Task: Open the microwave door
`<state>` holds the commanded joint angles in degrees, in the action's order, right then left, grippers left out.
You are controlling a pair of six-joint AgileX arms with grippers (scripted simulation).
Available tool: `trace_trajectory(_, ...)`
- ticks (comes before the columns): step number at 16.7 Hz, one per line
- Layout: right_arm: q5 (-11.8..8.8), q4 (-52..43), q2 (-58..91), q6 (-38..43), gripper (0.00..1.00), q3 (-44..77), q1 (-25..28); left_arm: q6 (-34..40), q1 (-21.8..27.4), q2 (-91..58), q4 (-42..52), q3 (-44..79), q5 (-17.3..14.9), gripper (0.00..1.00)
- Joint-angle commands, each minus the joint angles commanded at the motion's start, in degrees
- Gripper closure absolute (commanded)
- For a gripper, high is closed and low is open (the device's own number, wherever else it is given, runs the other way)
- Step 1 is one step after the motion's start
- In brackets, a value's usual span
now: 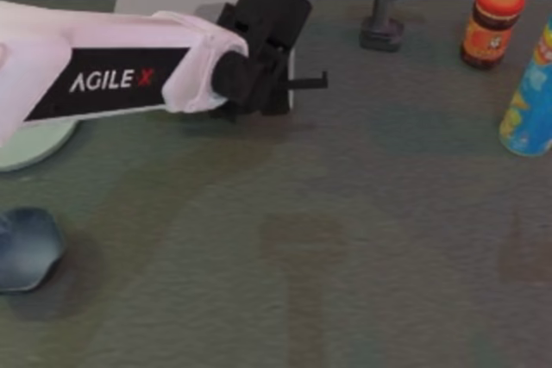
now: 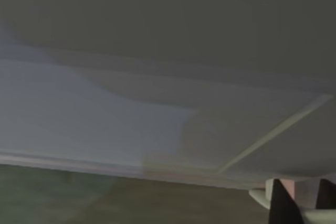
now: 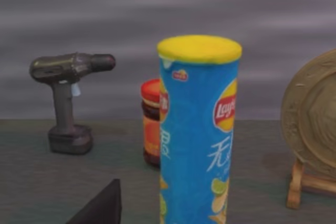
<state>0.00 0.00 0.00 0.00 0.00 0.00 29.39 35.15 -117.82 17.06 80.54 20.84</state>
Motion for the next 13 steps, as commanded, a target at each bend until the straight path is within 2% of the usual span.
trace_trajectory(8, 0.00, 0.00, 0.00, 0.00, 0.00, 0.00, 0.00, -3.54, -0.73, 2.82, -2.51, -4.02, -1.80, 1.00)
trace_trajectory(13, 0.00, 0.00, 0.00, 0.00, 0.00, 0.00, 0.00, -3.55, -0.73, 2.83, -2.51, -4.03, -1.81, 1.00)
